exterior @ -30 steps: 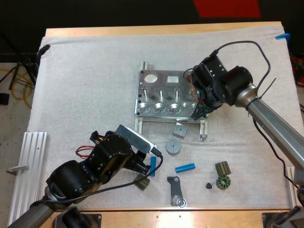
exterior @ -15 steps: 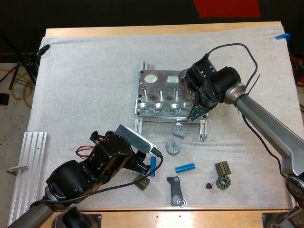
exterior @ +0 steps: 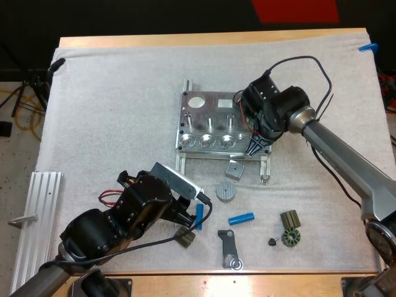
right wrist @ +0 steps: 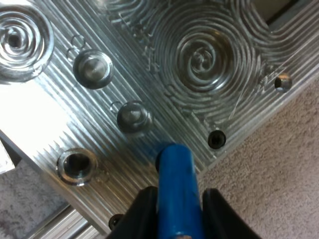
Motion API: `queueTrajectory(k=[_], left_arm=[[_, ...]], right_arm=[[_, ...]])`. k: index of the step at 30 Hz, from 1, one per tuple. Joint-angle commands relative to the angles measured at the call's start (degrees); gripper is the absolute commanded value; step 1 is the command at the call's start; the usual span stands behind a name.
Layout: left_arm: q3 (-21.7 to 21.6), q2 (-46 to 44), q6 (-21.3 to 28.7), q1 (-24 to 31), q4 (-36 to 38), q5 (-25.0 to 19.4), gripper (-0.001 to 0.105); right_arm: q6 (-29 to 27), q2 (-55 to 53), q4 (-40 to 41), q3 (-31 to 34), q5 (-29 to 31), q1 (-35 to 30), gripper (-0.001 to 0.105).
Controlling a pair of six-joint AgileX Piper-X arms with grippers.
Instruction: Load cells from right to left
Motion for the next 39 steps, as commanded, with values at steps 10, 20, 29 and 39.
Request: queueTrajectory(k=[10,20,29,39], left_arm=[[-0.21,-0.45,0.05,-0.28,0.14,-1.19,0.065],[-0.21,-0.45,0.05,-0.28,0.14,-1.19,0.065],[-0.21,-0.45,0.05,-0.28,0.14,-1.09,0.065],[-0.21,-0.45,0.05,-0.28,0.14,-1.09,0.065]], right_arm=[[-0.65,0.47,1.61,-0.36,-2.45,-0.49,0.015],[-0.76,0.54,-1.12,-0.36,-2.22,-0.65,0.015],[-2.43,0.54,-2.58,-0.36,-0.66,-1.75,0.015],[-2.43,0.54,-2.58,-0.36,-0.81,-2.72,0.015]])
